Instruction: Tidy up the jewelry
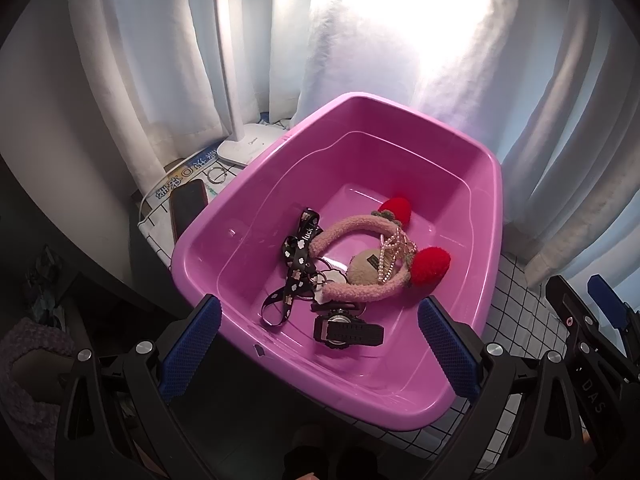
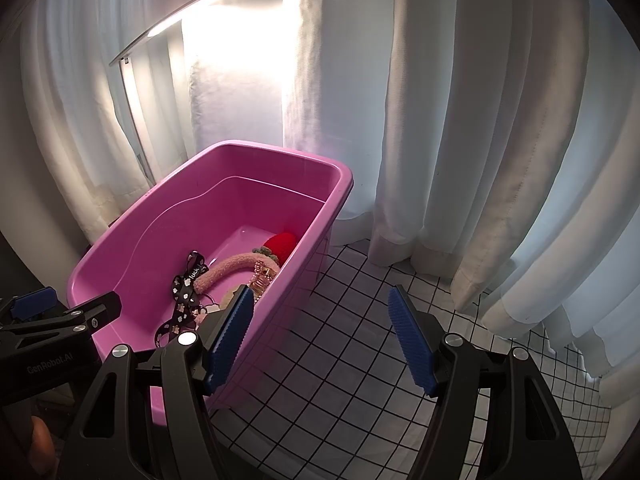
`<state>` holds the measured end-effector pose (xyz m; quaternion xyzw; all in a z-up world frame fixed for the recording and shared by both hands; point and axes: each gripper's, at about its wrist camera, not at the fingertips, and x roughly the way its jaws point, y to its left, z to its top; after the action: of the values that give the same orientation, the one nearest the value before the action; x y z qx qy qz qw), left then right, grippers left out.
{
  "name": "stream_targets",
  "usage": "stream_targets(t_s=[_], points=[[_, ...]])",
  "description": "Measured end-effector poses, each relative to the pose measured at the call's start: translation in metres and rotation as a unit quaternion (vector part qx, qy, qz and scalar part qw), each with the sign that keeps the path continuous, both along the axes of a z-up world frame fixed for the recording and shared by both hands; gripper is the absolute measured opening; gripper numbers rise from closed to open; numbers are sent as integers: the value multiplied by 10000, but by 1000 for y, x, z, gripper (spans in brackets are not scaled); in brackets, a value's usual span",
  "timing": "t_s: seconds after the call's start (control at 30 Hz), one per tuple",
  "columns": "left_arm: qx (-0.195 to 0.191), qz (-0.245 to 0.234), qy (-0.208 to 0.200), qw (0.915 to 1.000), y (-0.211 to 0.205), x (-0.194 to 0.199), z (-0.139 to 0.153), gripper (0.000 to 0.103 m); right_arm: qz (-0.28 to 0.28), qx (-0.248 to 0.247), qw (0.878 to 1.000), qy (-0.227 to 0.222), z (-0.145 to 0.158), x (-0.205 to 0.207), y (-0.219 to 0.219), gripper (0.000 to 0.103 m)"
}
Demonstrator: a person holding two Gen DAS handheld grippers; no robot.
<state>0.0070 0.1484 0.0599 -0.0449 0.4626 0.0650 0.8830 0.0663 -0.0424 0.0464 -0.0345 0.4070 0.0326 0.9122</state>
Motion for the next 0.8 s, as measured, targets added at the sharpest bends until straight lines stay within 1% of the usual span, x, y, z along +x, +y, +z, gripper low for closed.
stream_targets(t_s=[0.8], points=[[-14, 65, 20, 10000, -2, -3, -1, 97, 8, 19, 10000, -6, 0, 0, 0, 67]])
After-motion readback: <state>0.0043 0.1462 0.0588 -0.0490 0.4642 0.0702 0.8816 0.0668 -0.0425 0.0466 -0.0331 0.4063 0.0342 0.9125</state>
